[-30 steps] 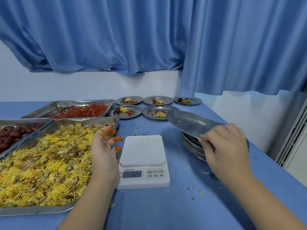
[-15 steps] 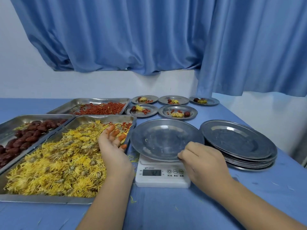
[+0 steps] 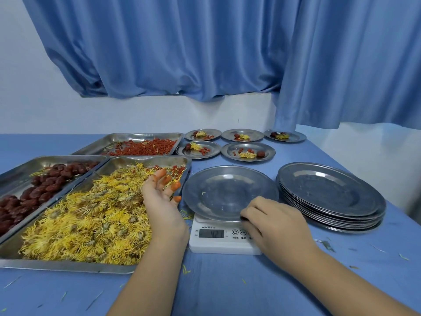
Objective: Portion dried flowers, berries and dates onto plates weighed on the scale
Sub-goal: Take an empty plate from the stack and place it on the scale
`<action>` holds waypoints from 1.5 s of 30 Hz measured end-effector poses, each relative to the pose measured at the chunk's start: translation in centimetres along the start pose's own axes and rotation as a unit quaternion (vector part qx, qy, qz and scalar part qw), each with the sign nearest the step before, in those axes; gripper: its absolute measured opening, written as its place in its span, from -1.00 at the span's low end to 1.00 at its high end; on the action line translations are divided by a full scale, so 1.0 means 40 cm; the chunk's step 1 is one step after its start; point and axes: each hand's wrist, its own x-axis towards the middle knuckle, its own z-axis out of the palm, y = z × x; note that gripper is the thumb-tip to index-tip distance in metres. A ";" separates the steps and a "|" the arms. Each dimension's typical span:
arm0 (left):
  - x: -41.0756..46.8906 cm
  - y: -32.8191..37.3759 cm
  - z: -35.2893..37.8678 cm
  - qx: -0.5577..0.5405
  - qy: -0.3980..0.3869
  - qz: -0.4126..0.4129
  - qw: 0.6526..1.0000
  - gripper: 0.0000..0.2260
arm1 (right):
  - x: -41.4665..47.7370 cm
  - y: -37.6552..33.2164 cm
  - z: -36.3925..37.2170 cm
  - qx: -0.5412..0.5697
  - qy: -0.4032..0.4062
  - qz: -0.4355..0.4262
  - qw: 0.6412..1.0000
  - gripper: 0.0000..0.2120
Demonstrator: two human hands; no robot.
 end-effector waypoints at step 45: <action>0.005 -0.008 0.003 0.016 -0.064 0.021 0.998 -0.69 | -0.030 0.008 -0.072 0.115 -0.225 0.166 0.953 -0.66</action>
